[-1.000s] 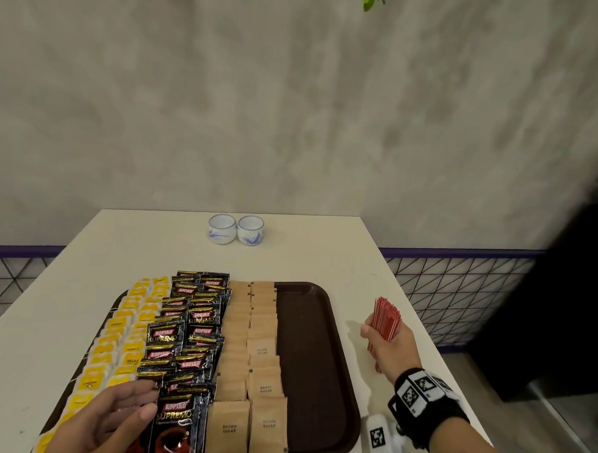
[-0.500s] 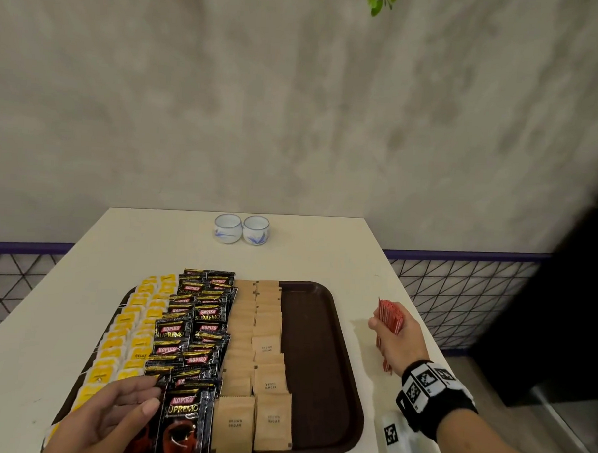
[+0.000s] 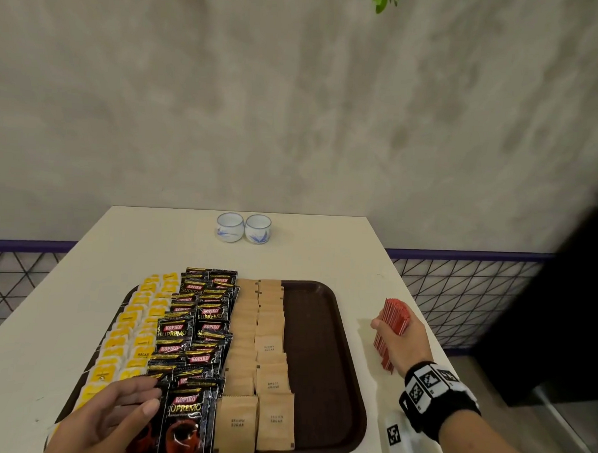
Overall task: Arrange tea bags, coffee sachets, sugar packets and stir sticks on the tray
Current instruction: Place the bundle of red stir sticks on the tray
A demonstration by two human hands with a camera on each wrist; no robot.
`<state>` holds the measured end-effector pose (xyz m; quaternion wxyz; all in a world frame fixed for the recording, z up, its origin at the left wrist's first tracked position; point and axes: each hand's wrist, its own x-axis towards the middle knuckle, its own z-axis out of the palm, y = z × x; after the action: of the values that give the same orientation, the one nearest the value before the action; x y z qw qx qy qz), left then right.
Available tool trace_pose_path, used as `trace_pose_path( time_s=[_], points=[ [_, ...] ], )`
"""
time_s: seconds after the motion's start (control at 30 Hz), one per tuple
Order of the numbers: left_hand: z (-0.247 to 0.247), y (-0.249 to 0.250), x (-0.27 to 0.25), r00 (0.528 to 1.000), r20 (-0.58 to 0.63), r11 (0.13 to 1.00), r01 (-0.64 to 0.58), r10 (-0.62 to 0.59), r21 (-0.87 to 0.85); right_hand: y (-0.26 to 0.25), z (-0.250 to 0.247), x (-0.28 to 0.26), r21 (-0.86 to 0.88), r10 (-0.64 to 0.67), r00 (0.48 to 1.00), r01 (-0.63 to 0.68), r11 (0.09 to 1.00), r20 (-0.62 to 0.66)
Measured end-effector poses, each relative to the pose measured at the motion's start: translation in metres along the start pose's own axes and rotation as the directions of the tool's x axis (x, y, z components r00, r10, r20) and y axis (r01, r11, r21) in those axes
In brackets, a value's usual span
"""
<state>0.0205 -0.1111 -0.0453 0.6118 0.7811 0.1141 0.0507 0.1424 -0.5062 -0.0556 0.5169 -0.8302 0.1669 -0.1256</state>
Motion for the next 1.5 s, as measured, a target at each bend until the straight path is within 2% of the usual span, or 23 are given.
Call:
trace_pose_path(
  time_s=[0.23, 0.37, 0.5, 0.57, 0.63, 0.73, 0.83, 0.93, 1.0, 1.2, 1.5],
  points=[
    [-0.004, 0.000, -0.002, 0.999, -0.018, 0.999, -0.037, 0.037, 0.015, -0.007, 0.001, 0.001, -0.061, 0.006, 1.000, -0.004, 0.998, 0.020],
    [-0.011, -0.004, -0.004, 0.999, -0.019, 0.999, -0.032, 0.032, 0.007, -0.013, 0.004, 0.010, -0.038, 0.109, 0.984, -0.105, 0.994, 0.140],
    [-0.020, -0.010, -0.005, 0.999, -0.039, 0.999, -0.010, 0.011, 0.037, -0.038, 0.011, 0.020, 0.041, 0.205, 0.913, -0.234, 0.971, 0.352],
    [-0.027, -0.015, -0.006, 0.999, -0.050, 0.998, 0.001, 0.002, 0.057, -0.058, 0.017, 0.017, 0.020, 0.240, 0.850, -0.282, 0.959, 0.470],
    [-0.033, -0.022, -0.008, 0.998, -0.069, 0.996, 0.000, 0.007, 0.088, -0.071, 0.029, 0.014, -0.073, 0.305, 0.786, -0.317, 0.946, 0.538],
    [-0.041, -0.030, -0.008, 0.996, -0.092, 0.992, 0.014, -0.002, 0.124, -0.078, 0.052, 0.013, -0.288, 0.377, 0.761, -0.258, 0.922, 0.527],
    [-0.050, -0.039, -0.007, 0.995, -0.101, 0.985, 0.022, -0.005, 0.168, -0.087, 0.071, 0.011, -0.555, 0.401, 0.790, -0.094, 0.826, 0.463],
    [-0.058, -0.043, -0.008, 0.994, -0.106, 0.983, 0.057, -0.039, 0.174, -0.091, 0.085, 0.007, -0.673, 0.450, 0.792, -0.069, 0.737, 0.412],
    [-0.063, -0.041, -0.007, 0.994, -0.092, 0.983, 0.080, -0.066, 0.164, -0.093, 0.091, 0.004, -0.703, 0.472, 0.789, -0.073, 0.707, 0.393],
    [-0.068, -0.032, -0.008, 0.987, -0.071, 0.979, 0.151, -0.142, 0.135, -0.097, 0.101, -0.003, -0.792, 0.411, 0.854, 0.001, 0.611, 0.318],
    [-0.070, -0.041, -0.007, 0.987, -0.045, 0.977, 0.157, -0.152, 0.143, -0.103, 0.108, -0.007, -0.837, 0.382, 0.869, 0.063, 0.543, 0.313]
  ],
)
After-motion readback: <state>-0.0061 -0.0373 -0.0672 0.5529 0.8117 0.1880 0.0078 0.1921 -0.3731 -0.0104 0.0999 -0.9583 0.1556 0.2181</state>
